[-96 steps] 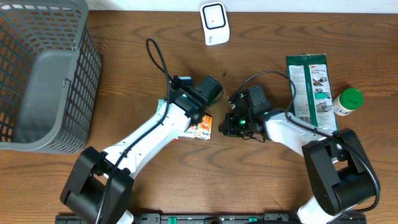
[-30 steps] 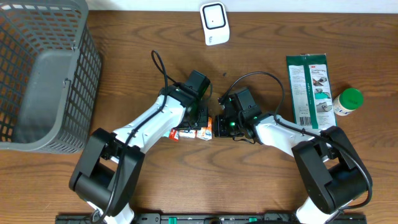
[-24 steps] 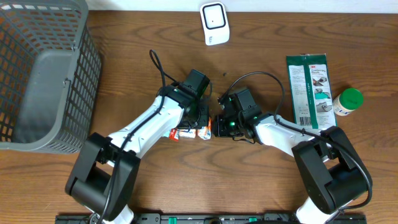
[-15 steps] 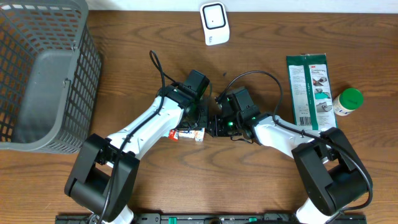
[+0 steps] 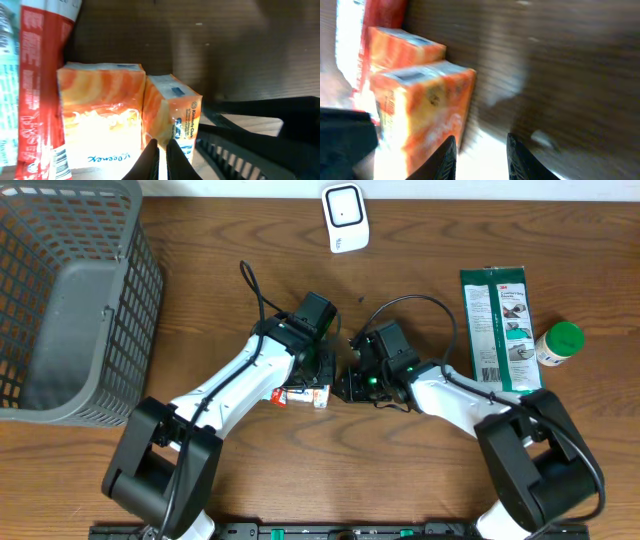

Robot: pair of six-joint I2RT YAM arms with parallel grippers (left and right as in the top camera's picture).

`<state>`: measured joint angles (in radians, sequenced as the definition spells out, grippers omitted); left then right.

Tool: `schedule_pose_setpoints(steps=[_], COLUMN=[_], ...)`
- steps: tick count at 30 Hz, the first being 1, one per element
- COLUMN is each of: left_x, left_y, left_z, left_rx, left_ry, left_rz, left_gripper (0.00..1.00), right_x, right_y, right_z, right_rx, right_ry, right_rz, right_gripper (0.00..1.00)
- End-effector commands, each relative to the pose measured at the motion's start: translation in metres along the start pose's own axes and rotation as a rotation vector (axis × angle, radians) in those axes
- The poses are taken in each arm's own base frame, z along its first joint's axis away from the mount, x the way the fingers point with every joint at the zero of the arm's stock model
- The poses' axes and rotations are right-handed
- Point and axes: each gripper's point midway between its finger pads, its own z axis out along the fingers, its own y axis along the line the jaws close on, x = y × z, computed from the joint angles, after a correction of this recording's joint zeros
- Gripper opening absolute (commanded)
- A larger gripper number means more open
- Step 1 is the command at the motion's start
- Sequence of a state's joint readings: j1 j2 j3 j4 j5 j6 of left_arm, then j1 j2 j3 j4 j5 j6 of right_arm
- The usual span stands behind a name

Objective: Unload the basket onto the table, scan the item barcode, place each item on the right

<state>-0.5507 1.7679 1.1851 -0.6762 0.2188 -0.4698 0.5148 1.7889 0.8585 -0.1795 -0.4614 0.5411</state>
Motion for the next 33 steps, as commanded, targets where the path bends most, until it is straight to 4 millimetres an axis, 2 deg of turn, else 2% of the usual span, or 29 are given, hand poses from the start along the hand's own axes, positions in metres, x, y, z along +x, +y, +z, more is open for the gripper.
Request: schedule_pose_setpoints(steps=[1, 8, 13, 15, 16, 18, 20, 23, 25, 28, 33], left_x=[-0.007, -0.020, -0.037, -0.044, -0.047, -0.050, -0.050, -0.044, -0.037, -0.026, -0.011], left_y=[0.005, 0.012, 0.023, 0.033, 0.038, 0.051, 0.070, 0.100, 0.118, 0.139, 0.152], left_z=[-0.013, -0.032, -0.072, -0.096, -0.107, -0.127, -0.146, -0.166, -0.172, -0.175, -0.168], left_rx=[-0.027, -0.066, -0.089, -0.096, -0.093, -0.089, -0.095, -0.121, -0.144, -0.179, -0.209], left_ry=[-0.059, -0.146, -0.261, -0.323, -0.349, -0.393, -0.426, -0.443, -0.436, -0.398, -0.340], left_rz=[0.021, 0.019, -0.005, -0.036, -0.053, -0.095, -0.154, -0.243, -0.294, -0.357, -0.391], left_gripper=[0.09, 0.13, 0.14, 0.17, 0.23, 0.24, 0.24, 0.31, 0.36, 0.50, 0.62], right_x=[-0.012, -0.013, -0.016, -0.021, -0.022, -0.026, -0.028, -0.030, -0.034, -0.038, -0.038], right_y=[-0.009, -0.006, 0.000, 0.003, 0.004, 0.005, 0.004, 0.008, 0.014, 0.024, 0.037], right_z=[-0.015, -0.022, -0.028, -0.037, -0.042, -0.056, -0.068, -0.082, -0.088, -0.089, -0.081], right_rx=[0.065, 0.080, 0.085, 0.106, 0.125, 0.182, 0.240, 0.279, 0.278, 0.257, 0.254], right_ry=[-0.067, -0.082, -0.074, -0.070, -0.066, -0.052, -0.035, -0.008, -0.008, -0.020, -0.050], right_rz=[-0.009, -0.029, -0.081, -0.113, -0.123, -0.149, -0.163, -0.193, -0.197, -0.209, -0.183], right_gripper=[0.30, 0.32, 0.36, 0.38, 0.39, 0.41, 0.44, 0.49, 0.50, 0.51, 0.52])
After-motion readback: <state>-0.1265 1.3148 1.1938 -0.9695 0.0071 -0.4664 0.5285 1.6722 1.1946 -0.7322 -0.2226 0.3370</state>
